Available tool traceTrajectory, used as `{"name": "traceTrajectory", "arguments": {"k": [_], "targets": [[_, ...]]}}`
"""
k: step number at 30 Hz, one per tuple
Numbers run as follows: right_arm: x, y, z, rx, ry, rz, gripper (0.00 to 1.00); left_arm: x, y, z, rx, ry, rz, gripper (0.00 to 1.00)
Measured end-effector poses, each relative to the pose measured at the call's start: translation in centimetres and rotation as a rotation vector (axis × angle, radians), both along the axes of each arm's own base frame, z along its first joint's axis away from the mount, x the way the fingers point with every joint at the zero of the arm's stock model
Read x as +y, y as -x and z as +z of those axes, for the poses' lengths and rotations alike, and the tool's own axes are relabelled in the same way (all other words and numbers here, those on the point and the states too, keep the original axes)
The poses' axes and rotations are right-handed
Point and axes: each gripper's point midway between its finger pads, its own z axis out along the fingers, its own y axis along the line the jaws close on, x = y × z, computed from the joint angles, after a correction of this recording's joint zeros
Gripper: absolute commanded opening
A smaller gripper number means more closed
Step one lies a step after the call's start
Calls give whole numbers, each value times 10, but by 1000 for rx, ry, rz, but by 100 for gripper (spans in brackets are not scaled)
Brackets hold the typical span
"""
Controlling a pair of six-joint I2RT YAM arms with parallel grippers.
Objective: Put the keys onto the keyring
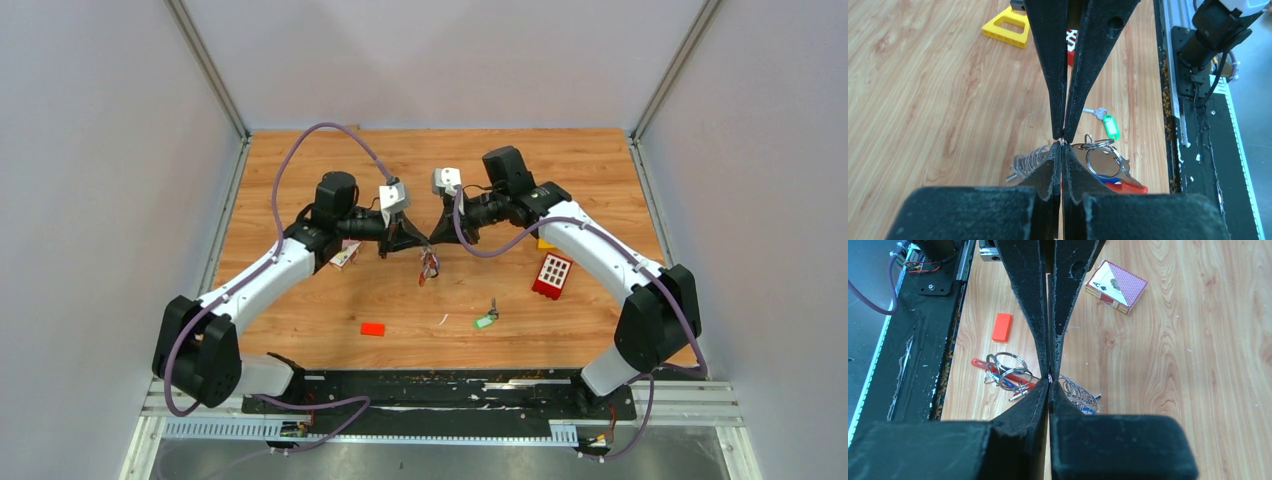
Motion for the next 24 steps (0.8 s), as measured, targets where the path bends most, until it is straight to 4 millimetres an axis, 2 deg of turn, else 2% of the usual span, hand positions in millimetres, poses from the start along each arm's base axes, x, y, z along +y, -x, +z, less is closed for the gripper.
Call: {"name": "traceTrajectory", "arguments": {"k": [7,14,20,24], "targets": [[1,-3,1,-29,-6,2,22,5,0,2,5,-88,13,0],[3,0,1,-32,-4,11,23,6,11,-12,33,-146,0,0],[6,6,-2,-36,4,37,24,5,14,-15,33,-158,-9,0],[7,9,-6,-37,13,52,21,4,14,-15,29,-160,-8,0]]}}
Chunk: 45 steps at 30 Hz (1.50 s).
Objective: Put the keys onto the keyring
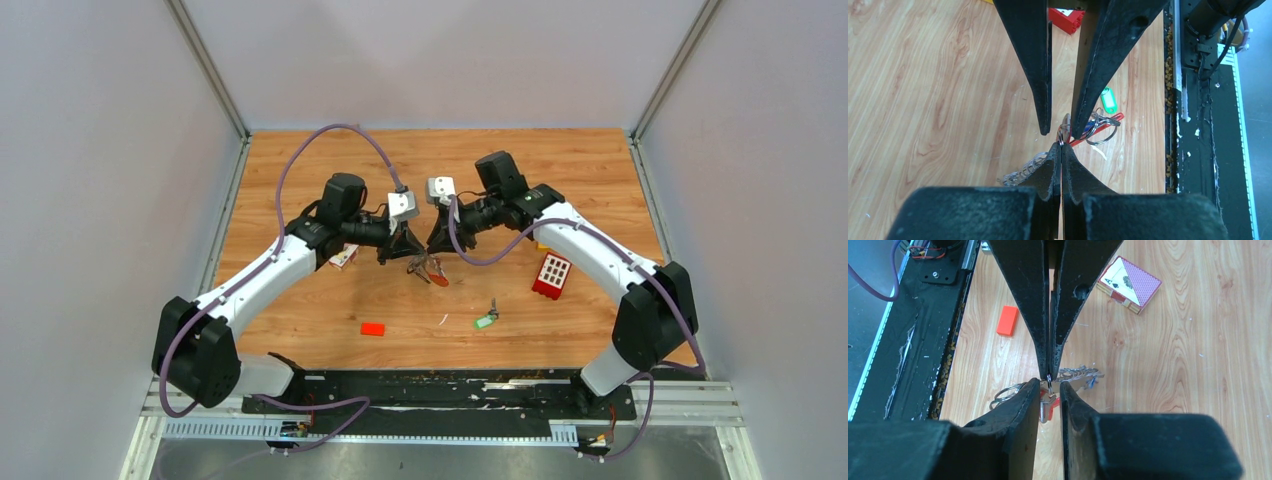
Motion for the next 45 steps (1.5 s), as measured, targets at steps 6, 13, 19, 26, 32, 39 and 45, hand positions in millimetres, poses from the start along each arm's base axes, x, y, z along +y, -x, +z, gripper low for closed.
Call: {"name": "traceTrajectory", "arguments": {"k": [6,13,19,26,32,39,45], "targets": [[1,0,-13,19,25,11,16,0,0,0,-3,0,-2,0],[2,1,-18,27,36,15,0,0,-1,0,-12,0,-4,0],[2,0,-19,35,39,4,0,-1,-2,0,-21,7,-2,7],[-5,-9,-11,98,3,-45,0,1,-14,6,-58,79,19,34],[-10,-11,11,116,-66,-56,0,1,-17,8,-67,154,34,37],[-8,-7,24,121,-107,-37,0,-4,-16,17,-72,235,33,36],[-7,-8,27,117,-118,-37,0,-6,-14,23,-61,261,24,33]]}}
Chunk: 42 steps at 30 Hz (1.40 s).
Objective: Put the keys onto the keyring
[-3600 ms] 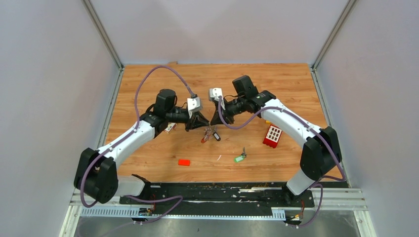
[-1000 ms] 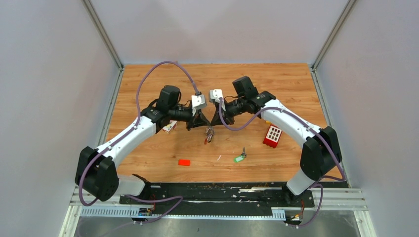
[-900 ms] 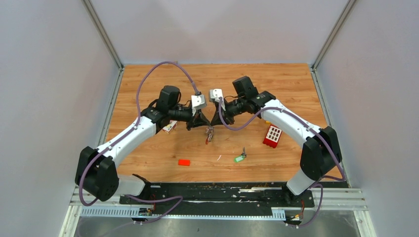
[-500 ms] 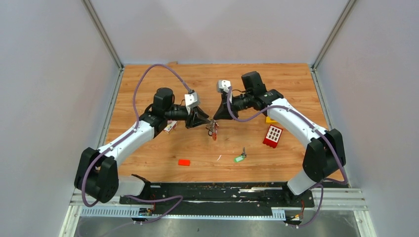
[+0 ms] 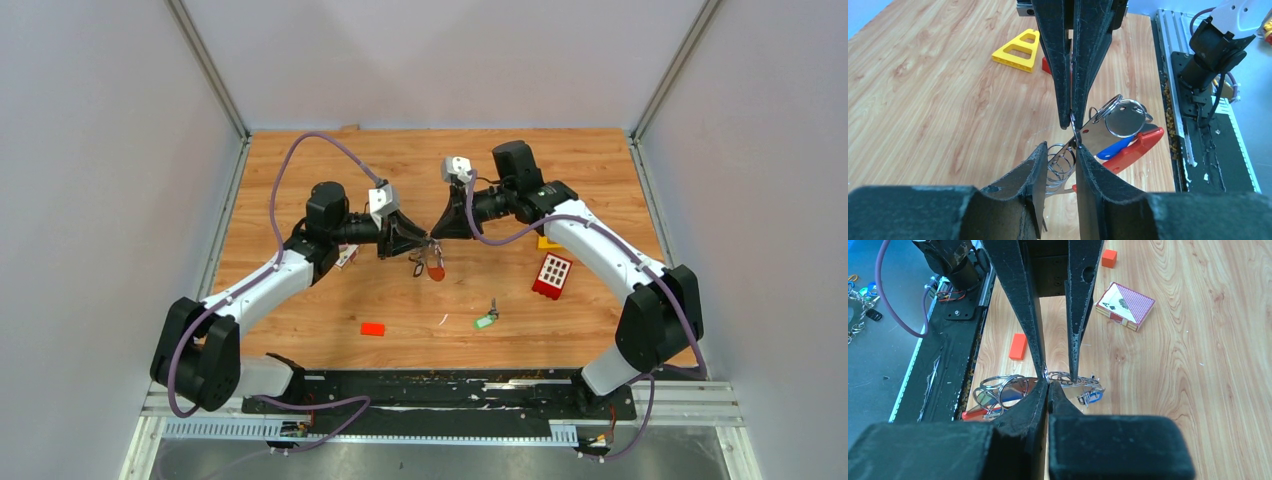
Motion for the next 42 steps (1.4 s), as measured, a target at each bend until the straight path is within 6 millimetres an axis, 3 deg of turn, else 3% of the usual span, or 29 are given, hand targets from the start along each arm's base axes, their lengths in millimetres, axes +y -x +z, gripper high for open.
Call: {"name": "traceTrajectory", "arguments": {"k": [17,26,29,34,42], "targets": [[-3,2,-9,20,7,-2,0,-1,10,8,-16,21,-56,27],[-3,2,-10,27,8,-3,0,-2,12,12,-24,35,-69,13],[-3,3,-9,29,7,-1,0,-2,11,13,-22,37,-67,0],[-3,3,-9,28,7,0,0,-2,8,12,5,36,-43,0],[-4,-2,-18,-24,27,-8,20,0,1,9,42,-67,4,0]]}}
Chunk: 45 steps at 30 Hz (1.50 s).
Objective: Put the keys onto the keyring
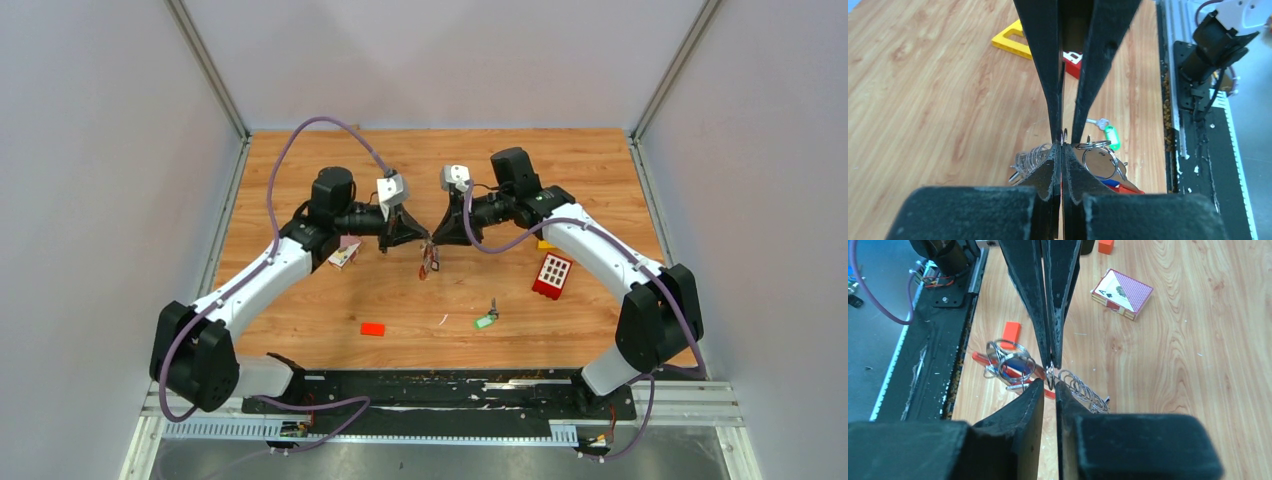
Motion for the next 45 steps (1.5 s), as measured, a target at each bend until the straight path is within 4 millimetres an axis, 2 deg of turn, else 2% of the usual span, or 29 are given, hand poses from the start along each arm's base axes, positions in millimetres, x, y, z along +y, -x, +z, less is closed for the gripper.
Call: {"name": "traceTrajectory", "arguments": {"k": [2,7,10,15,20,25,29,36,40,45], "targets": [[-1,-2,-1,-14,7,-7,25,-1,-4,8,-14,-44,16,0],[-2,-6,-4,-34,20,-19,28,3,-12,33,-62,-133,62,0],[-2,-6,-5,-35,24,-21,28,6,-10,34,-59,-190,74,0],[-4,-3,-4,-29,34,-15,28,11,-3,25,-21,-267,97,0],[-7,0,11,-57,42,-1,28,18,-6,22,22,-311,161,0],[-14,6,30,-112,47,-2,28,19,-10,40,35,-297,211,0],[-19,12,44,-144,41,-2,27,18,-7,47,59,-288,218,0],[-21,15,51,-147,44,0,27,18,-2,50,92,-282,220,0],[-22,17,52,-142,47,1,27,19,8,55,26,-271,170,0],[-22,18,52,-141,48,1,27,24,23,50,-196,-296,10,0]]}}
